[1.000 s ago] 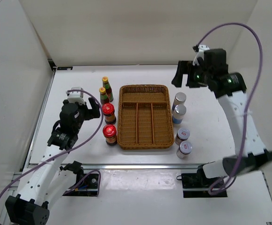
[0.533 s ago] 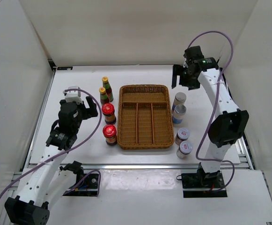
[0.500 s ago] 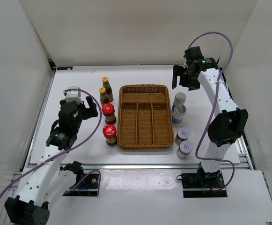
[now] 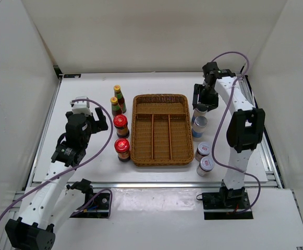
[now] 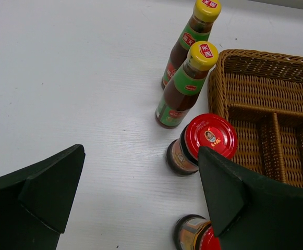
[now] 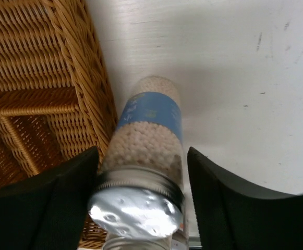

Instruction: Organize the condiment bottles

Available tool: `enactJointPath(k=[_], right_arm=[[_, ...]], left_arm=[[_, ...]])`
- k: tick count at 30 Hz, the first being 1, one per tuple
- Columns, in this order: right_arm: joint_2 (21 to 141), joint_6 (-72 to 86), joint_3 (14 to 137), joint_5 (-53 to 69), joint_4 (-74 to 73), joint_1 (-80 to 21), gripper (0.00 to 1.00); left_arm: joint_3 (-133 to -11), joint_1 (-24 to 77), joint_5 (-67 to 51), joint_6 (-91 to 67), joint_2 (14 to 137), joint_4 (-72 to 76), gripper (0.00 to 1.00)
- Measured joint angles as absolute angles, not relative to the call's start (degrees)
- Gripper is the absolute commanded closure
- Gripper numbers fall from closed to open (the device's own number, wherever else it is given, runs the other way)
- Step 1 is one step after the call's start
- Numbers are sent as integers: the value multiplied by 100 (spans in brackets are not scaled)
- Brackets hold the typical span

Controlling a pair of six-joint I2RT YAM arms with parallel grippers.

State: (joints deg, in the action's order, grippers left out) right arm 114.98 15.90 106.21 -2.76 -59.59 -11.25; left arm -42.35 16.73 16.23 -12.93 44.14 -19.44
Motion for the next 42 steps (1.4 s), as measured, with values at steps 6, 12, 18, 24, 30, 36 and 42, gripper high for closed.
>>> enactJointPath(k=[6,12,18,24,30,36,42], right_arm=[[11572,1634,10604,-283,-5918,-1162,63],[11542,1632,10971,-1522,-6066,-1573,80],[11150,1590,11393,-2108,-5813,-2263,87],[11246,1584,12173,-1669,-5631,-2515,90],[11887,1584,12368,-1234,-5417,-2528,89],[12667,1557,12383,-917,-5264,-2532,76],[12807,1516,12895,-849,-5262,-2543,0]], left_arm=[[-4237,1673,1739,-1295,4412,-1968,0],[-4237,1673,1763,-1293,4381,-2016,0],[-4237,1673,1765,-1295,4372,-2014,0],[-4239,1673,1791,-1293,4372,-2014,0],[-4239,1673,1824,-1293,4372,-2016,0],[-4239,1673,1826,-1293,4407,-2016,0],[-4239,1673,1868,-1293,4423,-2016,0]])
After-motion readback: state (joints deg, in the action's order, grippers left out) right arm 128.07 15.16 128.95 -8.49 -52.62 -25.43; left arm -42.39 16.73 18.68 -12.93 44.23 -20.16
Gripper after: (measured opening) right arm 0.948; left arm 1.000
